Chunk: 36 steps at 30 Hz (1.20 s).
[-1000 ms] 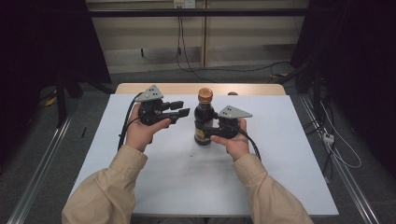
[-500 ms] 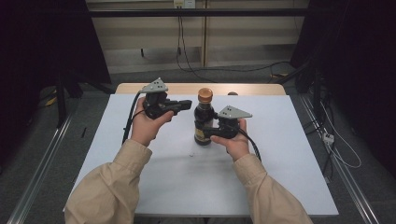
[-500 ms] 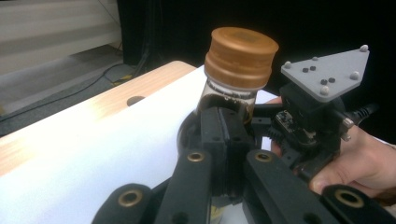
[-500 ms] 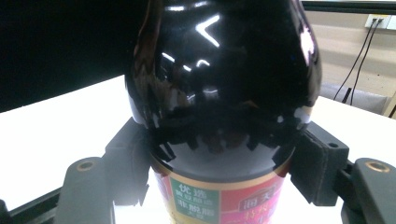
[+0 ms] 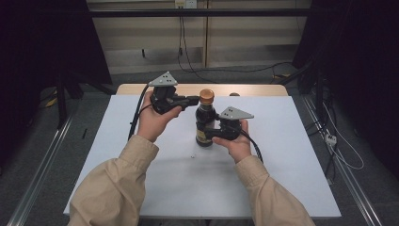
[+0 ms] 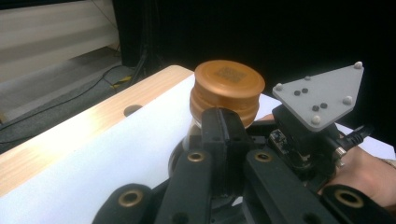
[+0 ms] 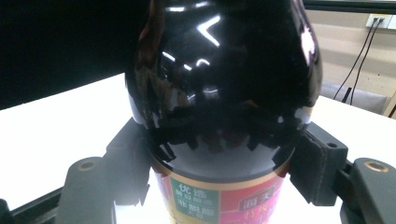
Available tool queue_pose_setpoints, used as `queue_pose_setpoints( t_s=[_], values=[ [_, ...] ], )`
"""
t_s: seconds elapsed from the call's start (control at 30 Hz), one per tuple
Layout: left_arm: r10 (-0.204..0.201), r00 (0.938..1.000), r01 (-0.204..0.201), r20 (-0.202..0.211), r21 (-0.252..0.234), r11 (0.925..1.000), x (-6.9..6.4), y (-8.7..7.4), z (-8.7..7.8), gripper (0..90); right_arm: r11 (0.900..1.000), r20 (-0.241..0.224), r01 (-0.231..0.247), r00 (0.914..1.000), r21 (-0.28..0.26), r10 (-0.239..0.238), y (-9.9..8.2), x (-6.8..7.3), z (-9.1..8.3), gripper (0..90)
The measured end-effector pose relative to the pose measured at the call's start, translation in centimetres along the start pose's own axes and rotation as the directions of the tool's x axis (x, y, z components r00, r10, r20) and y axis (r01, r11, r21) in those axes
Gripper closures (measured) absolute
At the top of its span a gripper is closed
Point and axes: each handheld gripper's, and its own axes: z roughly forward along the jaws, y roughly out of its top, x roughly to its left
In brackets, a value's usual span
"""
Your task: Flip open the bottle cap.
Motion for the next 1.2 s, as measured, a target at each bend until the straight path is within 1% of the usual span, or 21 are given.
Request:
queue_pose_setpoints(
  t_s=[0.07,0.1,0.23,0.43,0.5,0.6,0.63,0.7,0.73,0.77,0.8,0.87,0.93,0.97,1.07,1.17,1.2],
  values=[
    [0.000,1.0000,0.001,0.004,-0.002,1.0000,0.0,0.2,0.0,90.0,1.0000,0.000,0.000,1.0000,-0.001,0.000,0.0,0.0,0.0,31.0],
    [0.007,0.9999,-0.007,0.007,0.001,1.0000,0.0,0.3,0.0,90.0,1.0000,0.000,-0.002,1.0000,-0.001,0.002,0.0,0.0,0.0,31.0],
    [0.034,0.9994,-0.034,-0.001,0.029,0.9990,-0.1,0.7,0.0,90.0,1.0000,0.000,-0.007,1.0000,-0.001,0.007,0.0,0.0,0.0,30.9],
    [0.045,0.9990,-0.045,-0.005,0.059,0.9972,-0.2,1.3,0.2,90.0,0.9999,-0.005,-0.010,0.9999,-0.002,0.010,-0.1,-0.2,0.0,31.0],
    [0.050,0.9987,-0.050,-0.006,0.061,0.9969,-0.2,1.4,0.2,90.0,0.9999,-0.004,-0.014,0.9999,-0.001,0.014,-0.1,-0.2,0.0,31.0],
    [0.041,0.9990,-0.040,-0.015,0.058,0.9975,-0.3,1.4,0.3,90.0,0.9999,0.001,-0.012,0.9999,-0.004,0.012,-0.1,-0.2,0.1,31.2],
    [0.049,0.9986,-0.047,-0.020,0.065,0.9968,-0.4,1.5,0.3,90.0,0.9999,0.000,-0.013,0.9999,-0.002,0.013,-0.1,-0.2,0.1,31.2],
    [0.067,0.9975,-0.065,-0.024,0.065,0.9957,-0.5,1.5,0.4,90.0,0.9999,0.000,-0.014,0.9999,0.000,0.014,-0.1,-0.2,0.0,31.3],
    [0.051,0.9986,-0.050,-0.014,0.058,0.9971,-0.4,1.5,0.5,90.0,0.9999,0.001,-0.016,0.9999,0.001,0.016,-0.1,-0.2,0.0,31.4],
    [0.038,0.9992,-0.038,-0.014,0.056,0.9977,-0.4,1.5,0.5,90.0,0.9999,0.001,-0.015,0.9999,0.000,0.015,-0.1,-0.3,0.0,31.4],
    [0.038,0.9991,-0.038,-0.015,0.053,0.9979,-0.4,1.5,0.6,90.0,0.9998,0.003,-0.018,0.9998,-0.001,0.018,-0.1,-0.3,0.0,31.4],
    [0.060,0.9978,-0.058,-0.028,0.062,0.9964,-0.5,1.6,0.7,90.0,0.9998,0.004,-0.019,0.9998,-0.007,0.019,-0.2,-0.3,0.0,31.4],
    [0.059,0.9980,-0.057,-0.022,0.061,0.9965,-0.5,1.6,0.6,90.0,0.9998,0.003,-0.016,0.9999,-0.008,0.016,-0.2,-0.3,0.0,31.5],
    [0.066,0.9975,-0.064,-0.026,0.063,0.9959,-0.5,1.6,0.6,90.0,0.9999,0.002,-0.013,0.9999,-0.006,0.013,-0.2,-0.3,0.0,31.5],
    [0.068,0.9971,-0.065,-0.035,0.075,0.9950,-0.6,1.7,0.4,90.0,1.0000,0.007,-0.008,0.9999,-0.002,0.008,-0.2,-0.2,0.1,31.4],
    [0.063,0.9973,-0.060,-0.038,0.064,0.9961,-0.6,1.7,0.6,90.0,0.9999,0.007,-0.014,0.9999,-0.005,0.014,-0.2,-0.2,0.1,31.5],
    [0.071,0.9967,-0.069,-0.039,0.066,0.9954,-0.7,1.7,0.6,90.0,0.9999,0.008,-0.014,0.9999,-0.005,0.014,-0.2,-0.2,0.1,31.5]
  ],
)
